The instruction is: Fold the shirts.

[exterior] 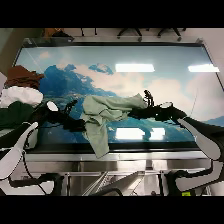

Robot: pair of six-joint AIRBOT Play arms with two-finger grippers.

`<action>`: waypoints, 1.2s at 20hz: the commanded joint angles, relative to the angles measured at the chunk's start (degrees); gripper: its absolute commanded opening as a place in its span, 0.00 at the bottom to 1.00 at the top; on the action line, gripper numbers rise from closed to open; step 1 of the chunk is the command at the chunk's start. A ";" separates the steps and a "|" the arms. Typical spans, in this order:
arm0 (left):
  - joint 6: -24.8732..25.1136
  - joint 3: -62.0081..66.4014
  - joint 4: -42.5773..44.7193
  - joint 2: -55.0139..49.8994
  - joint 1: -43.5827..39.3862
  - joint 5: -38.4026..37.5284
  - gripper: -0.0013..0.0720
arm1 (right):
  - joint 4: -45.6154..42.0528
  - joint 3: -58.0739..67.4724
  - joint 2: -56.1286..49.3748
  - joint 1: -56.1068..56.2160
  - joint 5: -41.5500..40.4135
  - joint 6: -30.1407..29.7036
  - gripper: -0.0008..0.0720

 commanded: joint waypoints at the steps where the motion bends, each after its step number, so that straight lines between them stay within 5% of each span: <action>1: 0.74 0.15 -0.44 2.89 0.37 -0.13 0.33 | 0.70 0.09 1.29 -0.26 0.76 0.00 0.03; 2: 0.72 0.15 0.33 3.28 0.39 1.09 0.33 | 0.70 0.09 1.36 -0.26 0.94 0.02 0.03; 3: 0.83 0.13 0.31 3.21 0.37 1.86 0.13 | 0.72 0.09 1.36 -0.24 1.36 0.02 0.03; 4: 1.62 0.11 0.17 2.64 0.35 2.80 0.04 | 0.72 0.09 1.36 -0.24 1.79 0.02 0.03; 9: 1.62 0.20 0.24 -2.10 0.76 4.48 0.03 | 0.98 0.46 4.20 -0.76 6.25 0.11 0.03; 15: 4.68 14.16 -9.46 17.03 8.72 -8.72 0.03 | 20.28 17.25 20.85 -14.01 32.30 0.26 0.03; 17: 4.66 22.82 -14.29 25.57 12.90 -8.81 0.03 | 22.47 26.01 26.60 -20.26 32.00 0.76 0.03; 24: 4.52 44.19 -9.94 43.78 30.80 -6.80 0.03 | 17.70 49.29 36.76 -42.80 29.68 1.99 0.03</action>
